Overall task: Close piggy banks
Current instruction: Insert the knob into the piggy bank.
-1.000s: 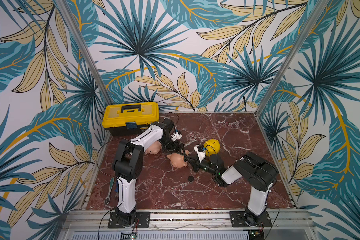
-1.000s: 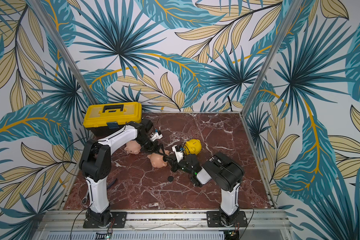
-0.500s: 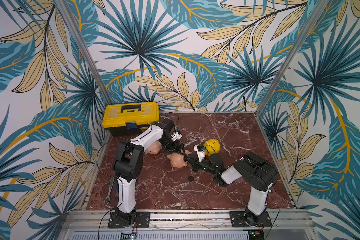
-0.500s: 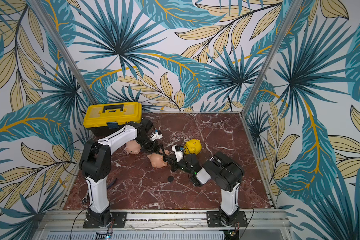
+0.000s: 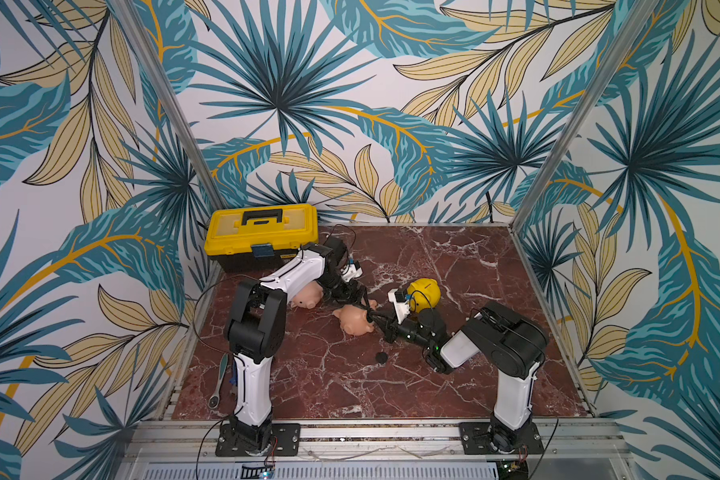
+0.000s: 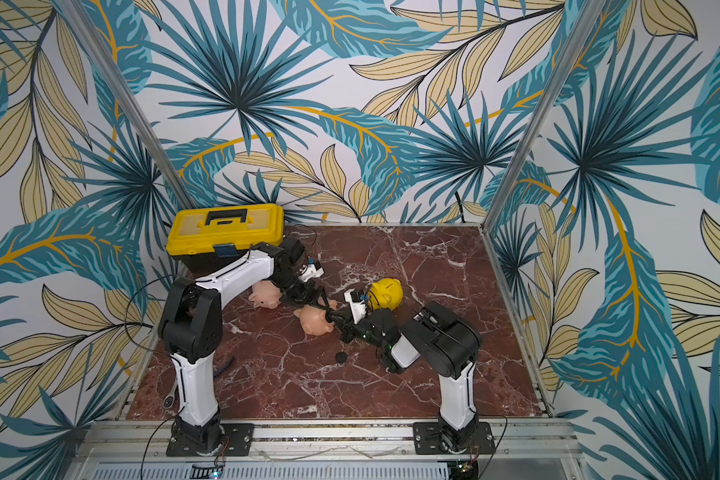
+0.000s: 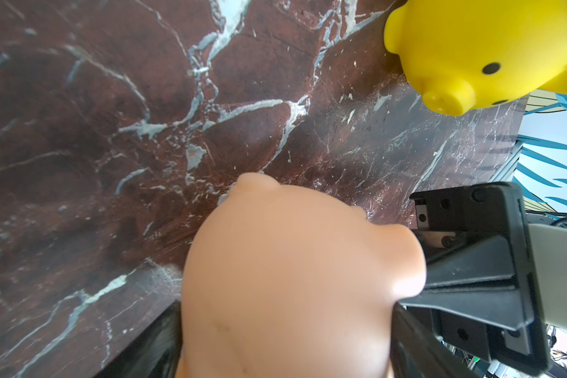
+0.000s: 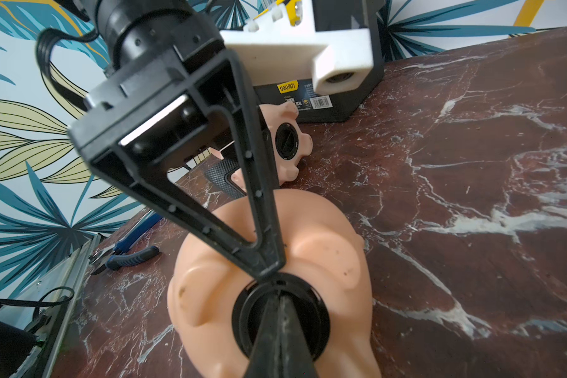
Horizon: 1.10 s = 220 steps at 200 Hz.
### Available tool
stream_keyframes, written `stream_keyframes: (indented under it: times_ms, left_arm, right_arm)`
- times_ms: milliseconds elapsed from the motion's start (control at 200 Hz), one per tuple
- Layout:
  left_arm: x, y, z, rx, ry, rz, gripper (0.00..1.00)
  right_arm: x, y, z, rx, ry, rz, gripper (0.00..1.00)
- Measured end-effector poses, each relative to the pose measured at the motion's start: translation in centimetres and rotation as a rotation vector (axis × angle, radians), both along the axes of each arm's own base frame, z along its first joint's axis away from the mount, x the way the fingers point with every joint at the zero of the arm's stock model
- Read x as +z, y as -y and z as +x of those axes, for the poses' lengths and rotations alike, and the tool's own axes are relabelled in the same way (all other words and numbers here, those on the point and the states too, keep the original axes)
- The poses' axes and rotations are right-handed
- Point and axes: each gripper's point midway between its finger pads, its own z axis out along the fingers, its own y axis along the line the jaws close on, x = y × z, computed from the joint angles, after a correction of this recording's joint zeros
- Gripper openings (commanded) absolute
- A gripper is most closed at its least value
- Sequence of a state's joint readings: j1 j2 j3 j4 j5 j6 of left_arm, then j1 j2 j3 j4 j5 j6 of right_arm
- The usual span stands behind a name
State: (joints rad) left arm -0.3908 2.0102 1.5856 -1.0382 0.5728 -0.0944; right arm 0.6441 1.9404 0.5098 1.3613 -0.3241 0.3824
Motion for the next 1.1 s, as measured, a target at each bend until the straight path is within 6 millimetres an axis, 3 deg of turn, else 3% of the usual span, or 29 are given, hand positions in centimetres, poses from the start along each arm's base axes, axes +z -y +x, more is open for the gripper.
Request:
stream_keyframes:
  times_ms: [526,776,1102]
  left_arm:
    - [-0.03,-0.27,0.21,0.015,-0.004,0.002,0.87]
    - [-0.04,-0.36,0.26,0.019,-0.004,0.004,0.87]
    - [-0.06,-0.58,0.37,0.024,-0.005,0.006,0.87]
  right_arm:
    - [-0.02,-0.22,0.36,-0.051,-0.118,0.063,0.0]
    - [0.0,-0.34,0.44,-0.048,-0.102,0.031,0.2]
    - [-0.06,-0.53,0.48,-0.011,-0.127,-0.068,0.21]
